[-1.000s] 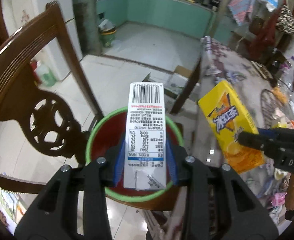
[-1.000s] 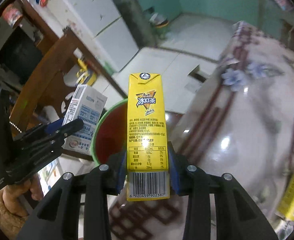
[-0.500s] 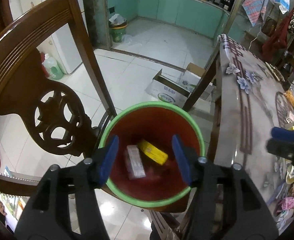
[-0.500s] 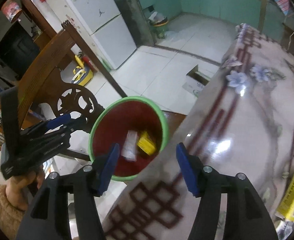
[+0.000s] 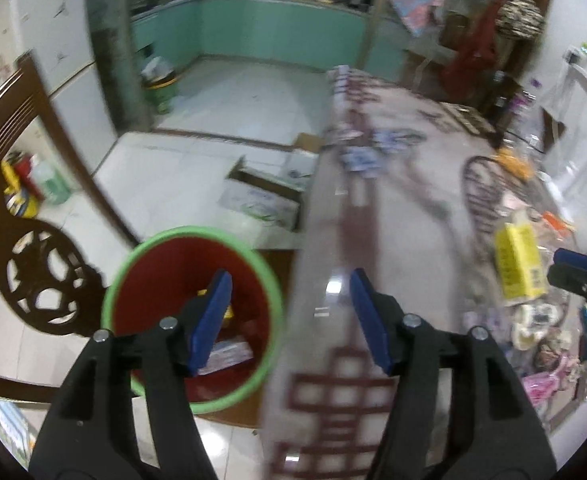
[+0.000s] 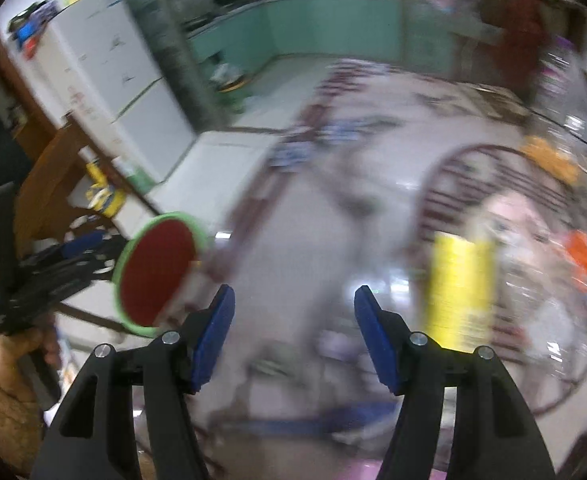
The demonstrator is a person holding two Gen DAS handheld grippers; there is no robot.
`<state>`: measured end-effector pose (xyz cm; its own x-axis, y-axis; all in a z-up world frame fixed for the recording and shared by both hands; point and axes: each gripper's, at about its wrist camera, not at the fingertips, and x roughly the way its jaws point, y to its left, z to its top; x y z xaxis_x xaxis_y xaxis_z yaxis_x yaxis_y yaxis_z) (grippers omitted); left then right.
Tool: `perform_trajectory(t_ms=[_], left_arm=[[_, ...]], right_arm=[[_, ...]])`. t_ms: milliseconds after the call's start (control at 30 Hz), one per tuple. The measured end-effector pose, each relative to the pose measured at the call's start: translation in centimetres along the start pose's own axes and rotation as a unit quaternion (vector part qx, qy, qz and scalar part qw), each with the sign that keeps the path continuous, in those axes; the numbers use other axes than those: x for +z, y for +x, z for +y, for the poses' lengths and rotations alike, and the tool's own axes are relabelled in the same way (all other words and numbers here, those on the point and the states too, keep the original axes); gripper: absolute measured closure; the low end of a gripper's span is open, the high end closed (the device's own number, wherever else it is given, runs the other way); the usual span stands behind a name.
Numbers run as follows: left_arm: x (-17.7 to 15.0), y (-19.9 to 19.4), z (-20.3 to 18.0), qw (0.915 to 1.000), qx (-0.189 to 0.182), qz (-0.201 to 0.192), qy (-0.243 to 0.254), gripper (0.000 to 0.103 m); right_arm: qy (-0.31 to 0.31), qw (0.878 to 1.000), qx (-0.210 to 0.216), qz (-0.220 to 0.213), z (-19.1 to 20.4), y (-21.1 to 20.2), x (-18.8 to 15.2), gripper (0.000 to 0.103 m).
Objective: Collect trash
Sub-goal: 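Grasp the yellow carton with the left tool while the right tool grasps the clear plastic bag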
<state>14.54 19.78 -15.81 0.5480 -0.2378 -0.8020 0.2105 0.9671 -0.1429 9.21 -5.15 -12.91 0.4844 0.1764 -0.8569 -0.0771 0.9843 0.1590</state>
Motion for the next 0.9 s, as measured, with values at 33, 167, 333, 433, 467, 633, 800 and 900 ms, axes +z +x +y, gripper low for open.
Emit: perform_trajectory(t_ms=[33, 167, 333, 433, 467, 633, 800, 900], left_arm=[[0.0, -0.1, -1.6, 1.0000, -0.007, -0.003, 0.003, 0.042], [-0.5, -0.5, -7.3, 0.9990, -0.045, 0.002, 0.007, 0.041], [-1.9, -1.0, -15.0, 0.9964, -0.078, 0.008, 0.032, 0.038], [-2.8, -1.0, -18.6, 0.9952, -0.090, 0.017, 0.033, 0.037], [-3.0, -1.0, -19.4, 0.9951, -0.091, 0.018, 0.034, 0.037], [-3.6, -0.9, -22.8, 0.9953, -0.088, 0.022, 0.032, 0.037], [-3.9, -0.8, -24.2, 0.9965, -0.076, 0.024, 0.022, 0.035], [-3.9, -0.1, -25.0, 0.9968, -0.071, 0.034, 0.016, 0.035]], right_arm=[[0.007, 1.000, -0.008, -0.002, -1.4, -0.6, -0.3, 0.042], [0.035, 0.998, -0.053, -0.006, -9.0, -3.1, -1.8, 0.042], [0.058, 0.994, -0.091, 0.006, -17.7, -4.4, -3.2, 0.056], [0.062, 0.995, -0.082, 0.019, -21.1, -4.4, -3.6, 0.068], [0.062, 0.995, -0.072, 0.020, -21.8, -4.3, -3.6, 0.069], [0.051, 0.997, -0.058, 0.024, -23.8, -2.9, -2.9, 0.073], [0.057, 0.995, -0.059, 0.056, -26.6, 0.1, -3.0, 0.076], [0.059, 0.995, -0.045, 0.067, -27.6, 1.4, -3.2, 0.089]])
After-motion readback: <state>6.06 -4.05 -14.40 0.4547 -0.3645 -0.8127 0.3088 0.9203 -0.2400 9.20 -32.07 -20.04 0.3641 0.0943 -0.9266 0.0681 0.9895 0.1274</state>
